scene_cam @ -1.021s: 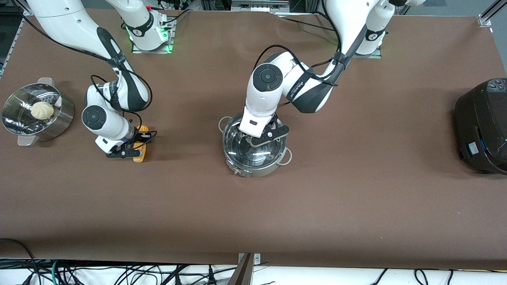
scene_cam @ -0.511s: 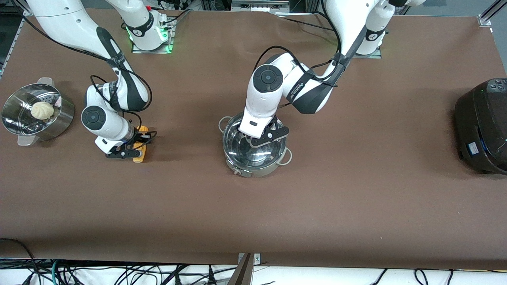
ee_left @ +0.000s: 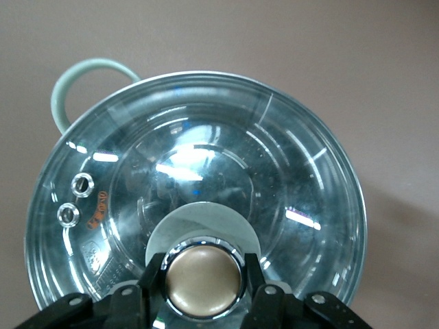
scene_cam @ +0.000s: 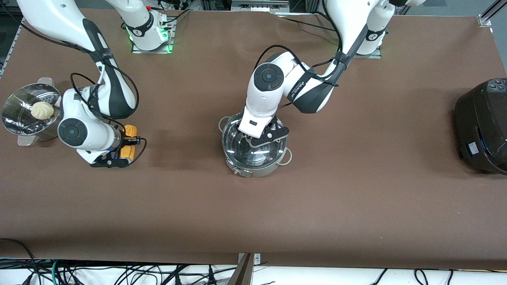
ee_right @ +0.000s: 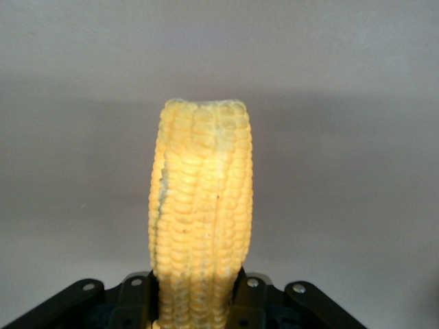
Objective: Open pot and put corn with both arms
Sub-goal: 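Lift the lid with the left gripper while the right gripper carries corn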
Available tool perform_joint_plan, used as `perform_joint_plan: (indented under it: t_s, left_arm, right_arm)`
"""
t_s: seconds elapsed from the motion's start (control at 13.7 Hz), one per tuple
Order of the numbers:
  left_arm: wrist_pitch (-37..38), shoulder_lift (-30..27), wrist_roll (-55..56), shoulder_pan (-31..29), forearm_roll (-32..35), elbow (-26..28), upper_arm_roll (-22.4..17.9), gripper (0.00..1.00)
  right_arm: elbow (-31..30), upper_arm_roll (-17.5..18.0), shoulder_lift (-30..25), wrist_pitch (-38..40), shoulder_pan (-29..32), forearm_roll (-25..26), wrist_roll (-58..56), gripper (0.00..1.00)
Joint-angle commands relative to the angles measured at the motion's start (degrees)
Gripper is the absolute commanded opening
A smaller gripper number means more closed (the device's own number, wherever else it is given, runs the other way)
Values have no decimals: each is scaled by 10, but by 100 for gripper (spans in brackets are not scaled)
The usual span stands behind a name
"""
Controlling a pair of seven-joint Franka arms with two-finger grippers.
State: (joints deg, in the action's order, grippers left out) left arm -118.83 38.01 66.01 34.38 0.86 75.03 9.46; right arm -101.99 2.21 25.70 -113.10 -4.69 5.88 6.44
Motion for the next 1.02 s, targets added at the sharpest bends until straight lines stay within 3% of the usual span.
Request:
perform_joint_plan:
  t_s: [0.0, 0.22, 0.44, 0.8, 0.95]
  left_arm:
    - [39, -55, -16, -21, -23, -1, -3, 0]
    - [106, -108, -99, -75, -24, 20, 0, 0]
    - [120, -188, -228, -139, -26, 117, 0, 0]
    - [120, -269, -480, -267, -24, 239, -12, 0]
    - [102, -277, -553, -277, -24, 284, -51, 0]
  right_arm:
    - [73, 2, 0, 89, -15, -2, 8, 0]
    - [149, 5, -6, 174, -18, -45, 25, 0]
    - [201, 5, -6, 232, -53, -103, 108, 0]
    - [240, 5, 22, 195, -168, -116, 279, 0]
    - [250, 5, 42, 135, -205, -145, 355, 0]
